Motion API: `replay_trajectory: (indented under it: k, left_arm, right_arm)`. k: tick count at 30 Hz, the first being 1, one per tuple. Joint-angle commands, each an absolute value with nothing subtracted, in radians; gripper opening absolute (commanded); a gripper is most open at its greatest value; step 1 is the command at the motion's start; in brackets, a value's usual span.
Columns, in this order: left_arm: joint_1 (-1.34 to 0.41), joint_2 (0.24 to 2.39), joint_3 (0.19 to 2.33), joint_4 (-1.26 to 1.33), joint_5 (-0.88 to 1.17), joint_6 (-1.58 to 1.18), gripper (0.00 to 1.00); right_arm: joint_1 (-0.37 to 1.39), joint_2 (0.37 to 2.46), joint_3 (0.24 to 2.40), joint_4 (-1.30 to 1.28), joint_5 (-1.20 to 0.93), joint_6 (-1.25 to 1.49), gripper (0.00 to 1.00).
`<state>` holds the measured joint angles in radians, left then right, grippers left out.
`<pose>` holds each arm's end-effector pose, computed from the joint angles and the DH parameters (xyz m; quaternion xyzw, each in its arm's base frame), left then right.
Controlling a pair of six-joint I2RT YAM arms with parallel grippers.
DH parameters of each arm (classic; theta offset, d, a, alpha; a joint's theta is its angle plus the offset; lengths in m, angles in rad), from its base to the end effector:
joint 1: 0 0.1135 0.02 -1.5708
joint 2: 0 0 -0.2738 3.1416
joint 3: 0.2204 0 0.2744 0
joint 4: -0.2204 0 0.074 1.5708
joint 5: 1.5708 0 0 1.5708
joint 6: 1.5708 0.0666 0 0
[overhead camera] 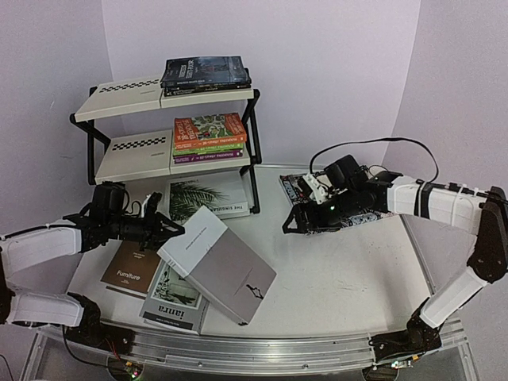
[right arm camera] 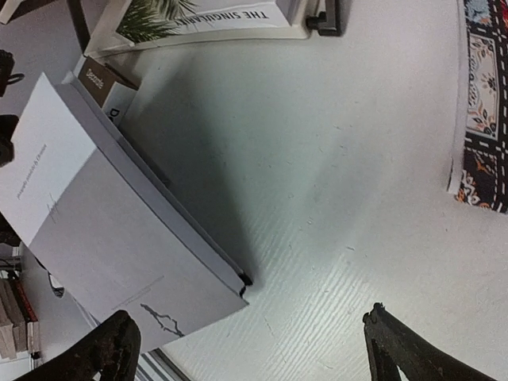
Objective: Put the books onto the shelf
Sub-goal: Place the book on the book pile on the shelf.
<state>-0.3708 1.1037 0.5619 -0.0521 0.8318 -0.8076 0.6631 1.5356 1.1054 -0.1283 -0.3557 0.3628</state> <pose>0.2204 -0.1385 0.2048 0.0101 0.8297 -0.5351 0.1586 0.2966 0.2611 0.2577 -0.2136 0.8383 0.3690 0.3398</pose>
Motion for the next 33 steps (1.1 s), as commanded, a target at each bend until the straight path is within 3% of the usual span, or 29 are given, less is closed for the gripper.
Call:
replay_trajectory:
  k: [1, 11, 16, 21, 33]
  left_arm:
    - [-0.320, 0.978, 0.535, 0.006, 0.691, -0.970, 0.31]
    - [-0.288, 0.759, 0.432, 0.141, 0.575, -1.252, 0.27]
    - [-0.286, 0.627, 0.388, 0.155, 0.481, -1.345, 0.26]
    - [-0.282, 0.501, 0.330, 0.156, 0.402, -1.443, 0.25]
    - [-0.282, 0.506, 0.330, 0.167, 0.427, -1.464, 0.23]
  right_arm:
    - [0.732, 1.452, 1.018, -0.136, -0.175, 0.410, 0.98]
    - [0.838, 1.464, 0.993, -0.024, -0.143, 0.411, 0.98]
    - [0.912, 1.433, 0.920, 0.188, -0.139, 0.461, 0.98]
    - [0.991, 1.467, 0.963, 0.197, -0.054, 0.340, 0.98]
    - [1.082, 1.595, 1.035, 0.285, 0.062, 0.080, 0.98]
